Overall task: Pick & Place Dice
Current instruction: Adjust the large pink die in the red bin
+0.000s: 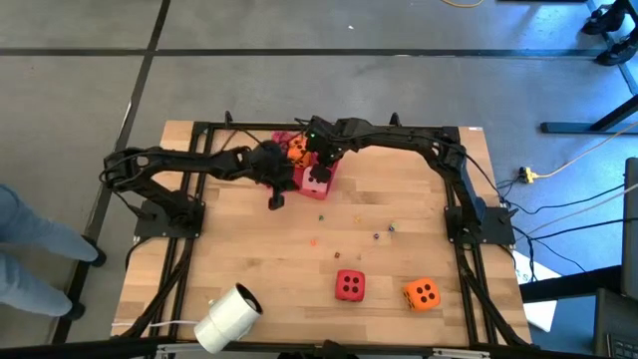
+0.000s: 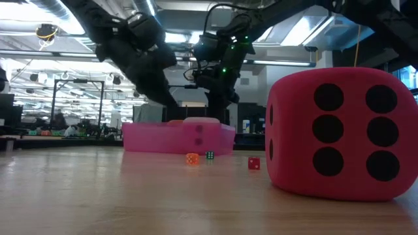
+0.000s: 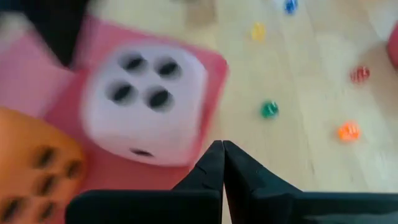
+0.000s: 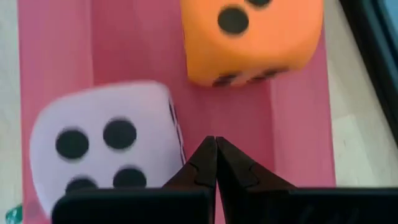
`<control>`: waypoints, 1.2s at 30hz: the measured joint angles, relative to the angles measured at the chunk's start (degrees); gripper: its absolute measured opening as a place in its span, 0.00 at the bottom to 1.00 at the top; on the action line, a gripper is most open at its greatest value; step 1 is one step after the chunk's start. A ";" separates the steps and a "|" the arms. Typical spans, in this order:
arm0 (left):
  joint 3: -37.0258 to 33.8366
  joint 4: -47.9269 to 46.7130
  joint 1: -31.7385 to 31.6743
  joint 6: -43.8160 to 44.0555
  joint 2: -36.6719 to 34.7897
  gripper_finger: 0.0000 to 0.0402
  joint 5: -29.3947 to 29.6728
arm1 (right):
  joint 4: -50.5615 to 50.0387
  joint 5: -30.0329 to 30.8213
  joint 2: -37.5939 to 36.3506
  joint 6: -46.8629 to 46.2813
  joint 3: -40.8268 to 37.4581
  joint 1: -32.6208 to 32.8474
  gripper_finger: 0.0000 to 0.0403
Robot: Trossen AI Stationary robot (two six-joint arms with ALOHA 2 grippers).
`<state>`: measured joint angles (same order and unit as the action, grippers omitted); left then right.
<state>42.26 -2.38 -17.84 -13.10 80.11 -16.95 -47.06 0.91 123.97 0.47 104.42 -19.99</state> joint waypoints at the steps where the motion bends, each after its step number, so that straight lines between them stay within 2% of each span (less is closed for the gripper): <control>1: 0.00 -0.33 0.74 -0.02 1.15 0.00 0.17 | 0.55 -0.01 0.20 -0.02 0.00 -0.01 0.01; 5: 0.00 0.87 3.69 -2.59 5.49 0.00 2.32 | 1.56 0.15 1.67 -0.90 0.00 -0.04 0.01; 10: -0.04 1.35 4.75 -2.75 6.46 0.00 4.04 | 0.86 -0.77 3.73 -0.26 0.00 -0.08 0.01; 14: -0.04 1.72 4.50 -2.60 6.46 0.00 12.29 | 1.06 -2.37 3.90 0.00 0.00 -0.03 0.01; 16: -0.04 2.01 3.89 -2.58 6.46 0.00 14.46 | 1.04 -3.92 3.90 0.02 0.00 0.00 0.01; 21: -0.04 1.91 2.12 -0.80 6.46 0.00 14.09 | -0.25 -7.60 3.90 0.22 0.02 0.31 0.01; 28: -0.04 2.04 2.03 -0.18 6.46 0.00 13.92 | -6.01 -7.50 3.85 0.23 0.11 0.67 0.01; 36: -0.04 2.16 1.99 -1.01 6.09 0.00 14.05 | -6.30 -4.59 3.63 0.46 0.07 0.77 0.01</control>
<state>42.22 -0.23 -15.86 -14.11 86.20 -2.90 -53.37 -3.68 127.61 0.93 104.49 -19.22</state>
